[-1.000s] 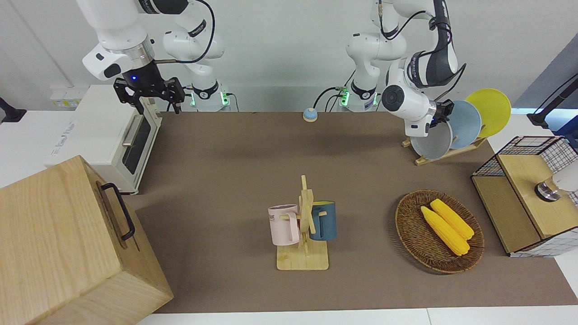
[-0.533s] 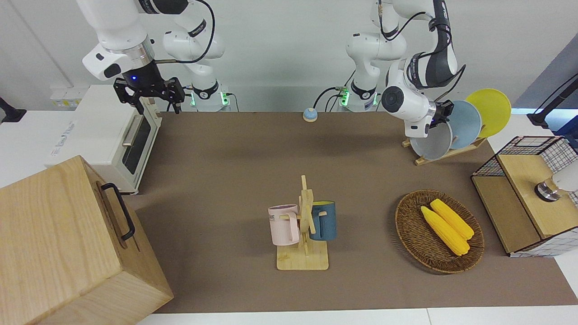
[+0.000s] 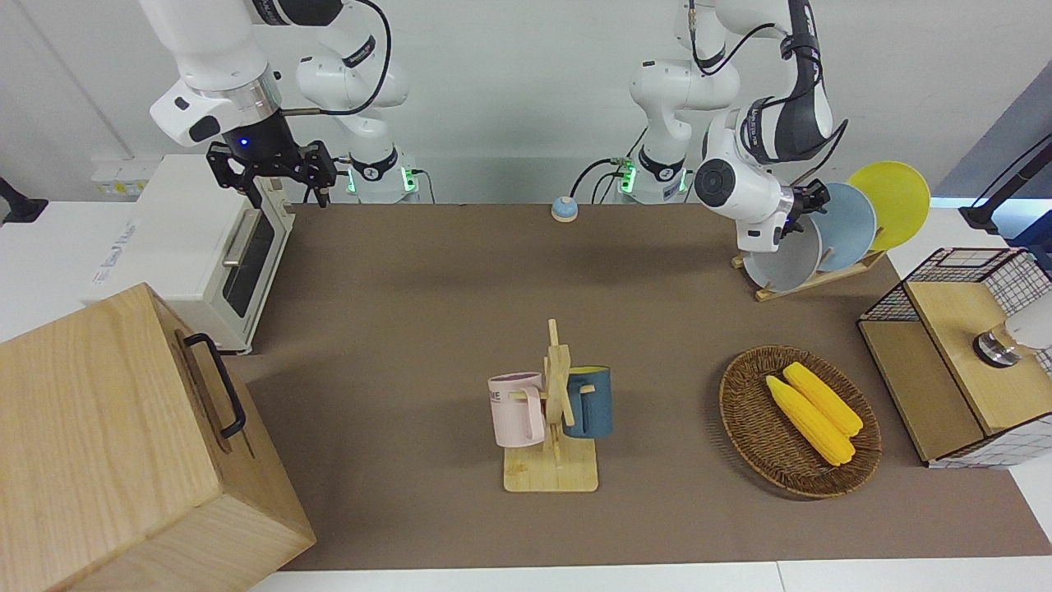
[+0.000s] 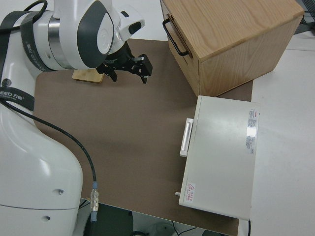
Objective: Pick gray plate from table and place it on lower plate rack with left arm
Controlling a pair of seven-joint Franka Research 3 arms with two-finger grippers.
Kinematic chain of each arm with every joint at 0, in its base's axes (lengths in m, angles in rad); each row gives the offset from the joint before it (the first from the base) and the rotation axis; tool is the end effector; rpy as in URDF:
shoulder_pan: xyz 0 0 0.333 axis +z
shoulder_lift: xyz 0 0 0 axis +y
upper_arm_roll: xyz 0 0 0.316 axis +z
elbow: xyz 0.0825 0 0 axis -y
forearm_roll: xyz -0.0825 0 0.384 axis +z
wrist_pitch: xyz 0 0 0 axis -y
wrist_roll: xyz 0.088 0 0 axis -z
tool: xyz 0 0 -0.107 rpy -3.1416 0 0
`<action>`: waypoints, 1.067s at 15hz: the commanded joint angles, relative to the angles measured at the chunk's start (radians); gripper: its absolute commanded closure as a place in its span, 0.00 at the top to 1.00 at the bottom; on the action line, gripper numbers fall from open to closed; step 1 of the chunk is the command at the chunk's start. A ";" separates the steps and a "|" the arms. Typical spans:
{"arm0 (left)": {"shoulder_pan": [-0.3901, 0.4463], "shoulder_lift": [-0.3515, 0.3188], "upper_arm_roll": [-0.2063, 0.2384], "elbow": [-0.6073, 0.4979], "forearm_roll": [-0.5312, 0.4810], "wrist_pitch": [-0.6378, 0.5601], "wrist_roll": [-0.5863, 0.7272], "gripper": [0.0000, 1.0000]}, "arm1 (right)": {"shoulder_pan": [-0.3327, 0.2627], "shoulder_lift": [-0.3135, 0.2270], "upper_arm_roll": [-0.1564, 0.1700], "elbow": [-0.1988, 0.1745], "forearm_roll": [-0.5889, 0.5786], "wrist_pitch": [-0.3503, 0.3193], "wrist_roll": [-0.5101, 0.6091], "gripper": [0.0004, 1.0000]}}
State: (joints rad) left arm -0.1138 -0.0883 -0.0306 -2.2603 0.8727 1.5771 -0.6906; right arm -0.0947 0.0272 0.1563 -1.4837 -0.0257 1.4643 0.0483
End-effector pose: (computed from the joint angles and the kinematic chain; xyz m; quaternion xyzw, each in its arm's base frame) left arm 0.4591 0.0155 0.3995 -0.8679 -0.1122 0.0790 0.4775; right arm 0.5515 0.0297 0.6412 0.9997 0.0056 -0.0225 0.0119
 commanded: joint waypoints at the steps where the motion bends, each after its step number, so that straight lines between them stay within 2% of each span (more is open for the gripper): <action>1: 0.000 -0.004 0.006 -0.012 0.022 0.014 -0.007 1.00 | 0.007 0.000 -0.006 0.006 0.003 -0.001 0.004 0.98; 7: -0.003 -0.007 0.008 0.053 -0.030 0.012 0.029 1.00 | 0.007 0.000 -0.006 0.006 0.003 -0.001 0.004 0.98; 12: 0.000 0.001 0.008 0.184 -0.207 0.012 0.117 1.00 | 0.007 0.000 -0.006 0.006 0.003 -0.001 0.004 0.98; 16: -0.001 0.044 0.008 0.315 -0.377 0.011 0.163 1.00 | 0.007 0.000 -0.006 0.006 0.003 -0.001 0.004 0.98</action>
State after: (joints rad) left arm -0.1135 -0.0888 -0.0304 -2.0514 0.6022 1.5874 -0.5721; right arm -0.0947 0.0272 0.1563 -1.4837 -0.0257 1.4643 0.0483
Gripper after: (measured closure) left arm 0.000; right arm 0.013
